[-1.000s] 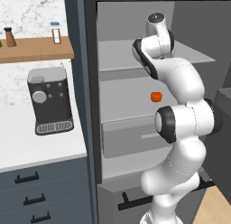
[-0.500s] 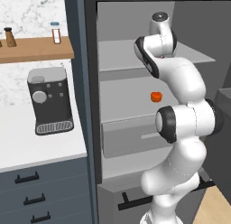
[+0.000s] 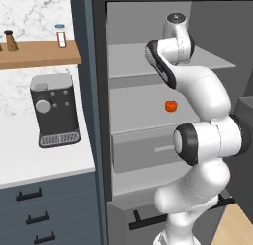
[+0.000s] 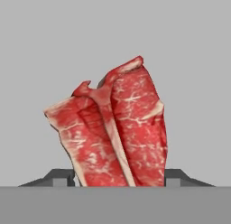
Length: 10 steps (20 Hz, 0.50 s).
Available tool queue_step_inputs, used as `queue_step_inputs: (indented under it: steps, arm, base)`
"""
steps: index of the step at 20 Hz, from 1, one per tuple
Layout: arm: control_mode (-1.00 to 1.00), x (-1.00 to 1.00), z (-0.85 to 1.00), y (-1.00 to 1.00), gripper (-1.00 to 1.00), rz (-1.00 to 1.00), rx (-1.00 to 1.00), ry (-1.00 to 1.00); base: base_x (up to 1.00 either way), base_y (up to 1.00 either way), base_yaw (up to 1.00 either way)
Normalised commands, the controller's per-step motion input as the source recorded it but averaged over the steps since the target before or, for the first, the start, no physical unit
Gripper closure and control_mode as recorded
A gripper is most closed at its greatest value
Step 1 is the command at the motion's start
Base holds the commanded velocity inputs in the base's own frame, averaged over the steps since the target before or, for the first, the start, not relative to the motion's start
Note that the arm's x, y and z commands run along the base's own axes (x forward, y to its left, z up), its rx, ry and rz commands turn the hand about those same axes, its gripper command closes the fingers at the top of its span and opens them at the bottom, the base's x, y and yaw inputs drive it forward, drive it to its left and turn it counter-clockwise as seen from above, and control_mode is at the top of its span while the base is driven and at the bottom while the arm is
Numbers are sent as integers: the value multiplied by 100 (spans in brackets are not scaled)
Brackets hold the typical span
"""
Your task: Place one squash and one steak in each tupperware on the nearby counter, to pack two identical lunches.
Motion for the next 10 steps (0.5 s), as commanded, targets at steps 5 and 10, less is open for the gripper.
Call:
queue_step_inputs:
  steps: [5,10]
  arm:
    - [-100,-86,-60,-3,100,29,-6,-23]
    - [-100,-97,-4,-3,100,13,0,-12]
  base:
    - [0,0,0]
    - [0,0,0]
